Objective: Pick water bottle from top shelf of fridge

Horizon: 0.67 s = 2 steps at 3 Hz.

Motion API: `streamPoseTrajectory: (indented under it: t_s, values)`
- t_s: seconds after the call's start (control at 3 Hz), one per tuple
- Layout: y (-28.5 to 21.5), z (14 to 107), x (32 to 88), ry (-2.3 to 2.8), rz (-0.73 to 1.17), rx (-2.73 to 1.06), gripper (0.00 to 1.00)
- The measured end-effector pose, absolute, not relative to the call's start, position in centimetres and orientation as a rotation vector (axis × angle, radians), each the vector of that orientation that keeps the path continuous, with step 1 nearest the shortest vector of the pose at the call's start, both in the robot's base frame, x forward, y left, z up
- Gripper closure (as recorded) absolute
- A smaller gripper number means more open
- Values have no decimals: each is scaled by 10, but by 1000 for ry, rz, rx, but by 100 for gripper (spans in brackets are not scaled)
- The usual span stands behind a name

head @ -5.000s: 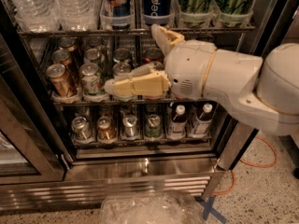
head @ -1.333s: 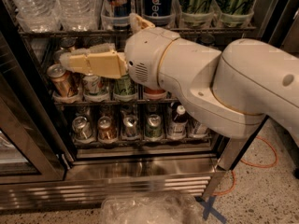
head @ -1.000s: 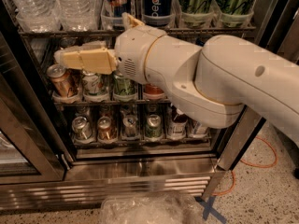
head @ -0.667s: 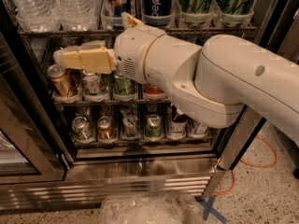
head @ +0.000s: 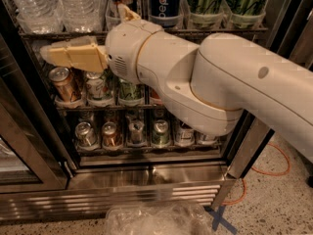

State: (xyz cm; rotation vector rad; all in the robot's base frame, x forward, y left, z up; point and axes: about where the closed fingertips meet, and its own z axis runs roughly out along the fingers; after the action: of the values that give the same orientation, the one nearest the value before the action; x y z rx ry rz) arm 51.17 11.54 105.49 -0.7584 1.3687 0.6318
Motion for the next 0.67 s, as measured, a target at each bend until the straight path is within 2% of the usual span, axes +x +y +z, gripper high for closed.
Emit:
streamPoseTrajectory:
  t_s: [0.67]
  values:
    - [142,1047,541,1377,649,-729,0]
